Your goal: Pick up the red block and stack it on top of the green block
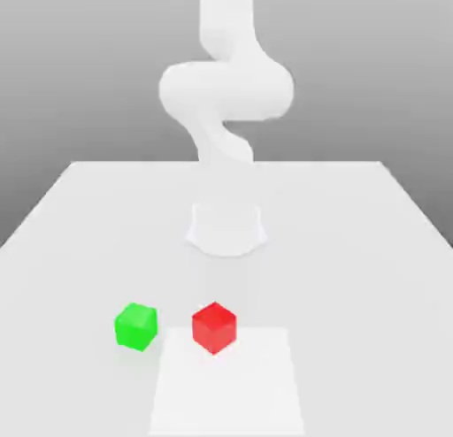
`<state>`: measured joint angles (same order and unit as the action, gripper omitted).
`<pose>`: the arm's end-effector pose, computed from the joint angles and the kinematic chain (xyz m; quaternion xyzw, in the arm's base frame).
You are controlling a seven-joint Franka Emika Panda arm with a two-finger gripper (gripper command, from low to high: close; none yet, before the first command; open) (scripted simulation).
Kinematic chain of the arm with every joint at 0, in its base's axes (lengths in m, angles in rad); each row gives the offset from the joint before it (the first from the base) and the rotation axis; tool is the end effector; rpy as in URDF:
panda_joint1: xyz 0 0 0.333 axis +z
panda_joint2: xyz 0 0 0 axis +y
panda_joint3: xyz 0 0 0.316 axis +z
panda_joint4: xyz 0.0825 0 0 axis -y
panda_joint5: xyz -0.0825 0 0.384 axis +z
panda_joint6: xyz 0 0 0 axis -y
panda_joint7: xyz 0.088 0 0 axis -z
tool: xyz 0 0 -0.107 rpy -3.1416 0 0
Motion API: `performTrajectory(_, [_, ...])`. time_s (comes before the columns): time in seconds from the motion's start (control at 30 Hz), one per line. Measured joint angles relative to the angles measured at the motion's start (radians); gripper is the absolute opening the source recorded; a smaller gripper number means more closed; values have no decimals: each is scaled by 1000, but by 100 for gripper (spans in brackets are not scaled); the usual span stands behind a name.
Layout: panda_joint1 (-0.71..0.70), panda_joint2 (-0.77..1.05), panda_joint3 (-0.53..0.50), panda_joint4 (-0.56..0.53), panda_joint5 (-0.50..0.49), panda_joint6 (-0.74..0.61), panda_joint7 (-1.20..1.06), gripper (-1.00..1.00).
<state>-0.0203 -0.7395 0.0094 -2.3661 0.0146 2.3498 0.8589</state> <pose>0.3728 -0.0027 0.6610 -0.8470 0.3968 -0.3211 0.1485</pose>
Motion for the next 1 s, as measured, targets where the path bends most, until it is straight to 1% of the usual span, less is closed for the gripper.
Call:
performTrajectory(0.33, [-91, 295, 72, -314, 51, 236, 304, 0])
performTrajectory(0.53, [-150, 516, 127, -518, 51, 408, 538, 0])
performTrajectory(0.6, [-161, 653, 127, -552, 27, 512, 614, 0])
performTrajectory(0.67, [-179, 753, 130, -555, -12, 592, 659, 0])
performTrajectory(0.77, [-130, 870, 63, -543, -82, 691, 716, 0])
performTrajectory(0.8, [-112, 903, 40, -539, -100, 718, 730, -100])
performTrajectory(0.97, [-112, 903, 40, -539, -102, 720, 731, -100])
performTrajectory(1.0, [-100, 919, 28, -537, -105, 734, 734, -100])
